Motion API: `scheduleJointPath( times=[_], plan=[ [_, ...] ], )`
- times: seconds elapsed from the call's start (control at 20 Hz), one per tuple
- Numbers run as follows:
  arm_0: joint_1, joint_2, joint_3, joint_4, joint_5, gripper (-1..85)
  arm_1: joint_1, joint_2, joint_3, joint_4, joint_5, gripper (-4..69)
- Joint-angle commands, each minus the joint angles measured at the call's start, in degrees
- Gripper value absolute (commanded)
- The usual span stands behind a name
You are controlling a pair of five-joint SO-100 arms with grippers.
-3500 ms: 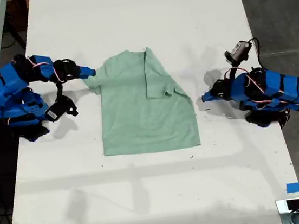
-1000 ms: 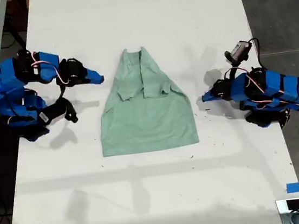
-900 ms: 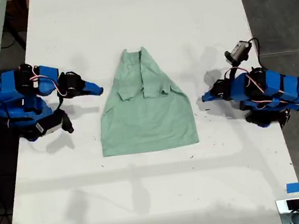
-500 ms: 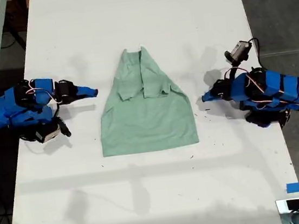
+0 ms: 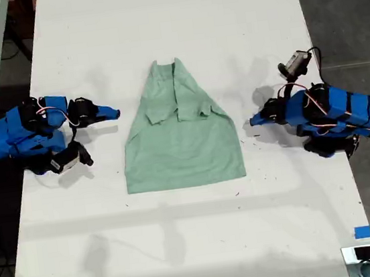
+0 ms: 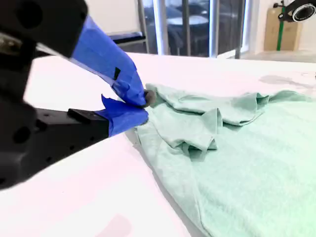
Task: Fold t shirt
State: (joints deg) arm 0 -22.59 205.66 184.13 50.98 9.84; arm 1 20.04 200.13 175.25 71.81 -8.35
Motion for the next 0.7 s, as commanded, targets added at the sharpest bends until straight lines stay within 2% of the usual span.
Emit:
scheduleJointPath(
  times=[0.0,0.65],
  plan=[
    [-0.35,0.35,0.09,0.00,-0.44,-0.2,-0.26,0.79,3.08,-1.58,-0.79,-1.7],
    [0.53,0.35,0.09,0.26,0.18,-0.2,-0.26,0.79,3.08,-1.58,-0.88,-1.7]
  ],
)
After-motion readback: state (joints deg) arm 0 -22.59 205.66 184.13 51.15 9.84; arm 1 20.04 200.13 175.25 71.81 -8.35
